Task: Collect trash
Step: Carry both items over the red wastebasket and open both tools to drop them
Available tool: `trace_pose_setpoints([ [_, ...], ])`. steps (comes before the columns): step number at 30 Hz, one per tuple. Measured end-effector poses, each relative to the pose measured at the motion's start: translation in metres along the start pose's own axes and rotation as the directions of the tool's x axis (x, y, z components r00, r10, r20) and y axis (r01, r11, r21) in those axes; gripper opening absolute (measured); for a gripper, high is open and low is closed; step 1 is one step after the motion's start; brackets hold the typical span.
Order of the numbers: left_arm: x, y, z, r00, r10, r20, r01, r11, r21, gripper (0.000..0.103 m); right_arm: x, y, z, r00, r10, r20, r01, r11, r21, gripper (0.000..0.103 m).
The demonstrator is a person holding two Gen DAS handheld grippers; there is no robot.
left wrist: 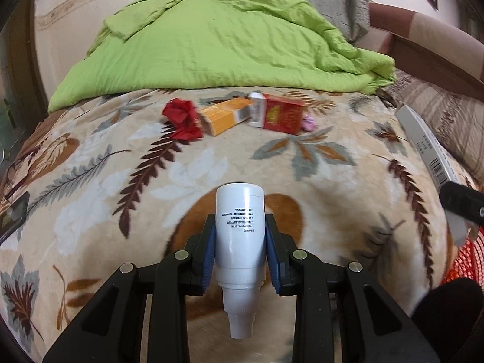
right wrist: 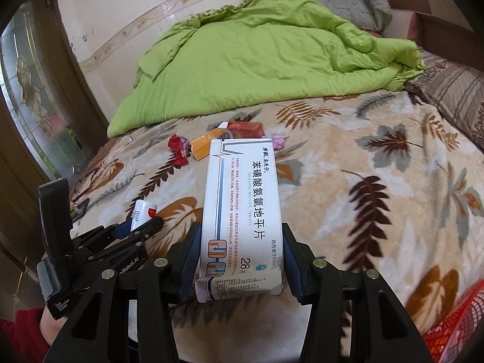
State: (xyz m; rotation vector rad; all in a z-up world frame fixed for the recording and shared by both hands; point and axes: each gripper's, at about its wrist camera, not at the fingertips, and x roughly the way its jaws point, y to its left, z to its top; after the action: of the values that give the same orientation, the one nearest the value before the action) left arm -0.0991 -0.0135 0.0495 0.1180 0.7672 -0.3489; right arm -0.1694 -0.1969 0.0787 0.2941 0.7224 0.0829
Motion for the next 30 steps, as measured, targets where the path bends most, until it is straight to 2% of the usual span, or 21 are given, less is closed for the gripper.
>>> trace_pose_setpoints([
  [4, -0.013, -0.034, 0.007, 0.996, -0.086, -0.002, 0.086, 0.995, 0.052, 0.029, -0.034, -0.031, -0.006, 0.998, -0.054, 0.032, 0.052, 0.998, 0.043, 0.054],
  [8, -0.027, -0.077, 0.021, 0.977, -0.211, -0.008, 0.211, 0.972, 0.101, 0.029, -0.076, -0.081, -0.020, 0.988, -0.146, 0.049, 0.137, 0.979, 0.153, 0.054],
  [10, -0.036, -0.104, 0.029, 0.958, -0.286, -0.014, 0.285, 0.948, 0.140, 0.029, -0.096, -0.105, -0.028, 0.979, -0.200, 0.046, 0.186, 0.960, 0.208, 0.054],
  [12, -0.046, -0.133, 0.036, 0.933, -0.360, -0.023, 0.358, 0.917, 0.175, 0.029, -0.120, -0.129, -0.040, 0.965, -0.260, 0.041, 0.242, 0.936, 0.254, 0.054],
  [13, -0.053, -0.153, 0.038, 0.915, -0.403, -0.032, 0.401, 0.895, 0.197, 0.029, -0.129, -0.139, -0.043, 0.958, -0.285, 0.040, 0.265, 0.926, 0.269, 0.054],
  [17, -0.069, -0.215, 0.038, 0.857, -0.508, -0.086, 0.511, 0.815, 0.274, 0.029, -0.178, -0.180, -0.067, 0.922, -0.386, 0.028, 0.352, 0.866, 0.356, 0.054],
  [21, -0.077, -0.268, 0.029, 0.799, -0.576, -0.170, 0.599, 0.741, 0.303, 0.029, -0.212, -0.209, -0.089, 0.892, -0.452, 0.010, 0.407, 0.811, 0.421, 0.054],
  [25, -0.081, -0.307, 0.017, 0.749, -0.617, -0.243, 0.663, 0.685, 0.303, 0.029, -0.229, -0.225, -0.106, 0.884, -0.467, -0.003, 0.412, 0.777, 0.476, 0.054],
  [30, -0.084, -0.345, 0.007, 0.719, -0.635, -0.282, 0.695, 0.643, 0.322, 0.029, -0.230, -0.233, -0.116, 0.893, -0.451, -0.016, 0.397, 0.769, 0.501, 0.054],
])
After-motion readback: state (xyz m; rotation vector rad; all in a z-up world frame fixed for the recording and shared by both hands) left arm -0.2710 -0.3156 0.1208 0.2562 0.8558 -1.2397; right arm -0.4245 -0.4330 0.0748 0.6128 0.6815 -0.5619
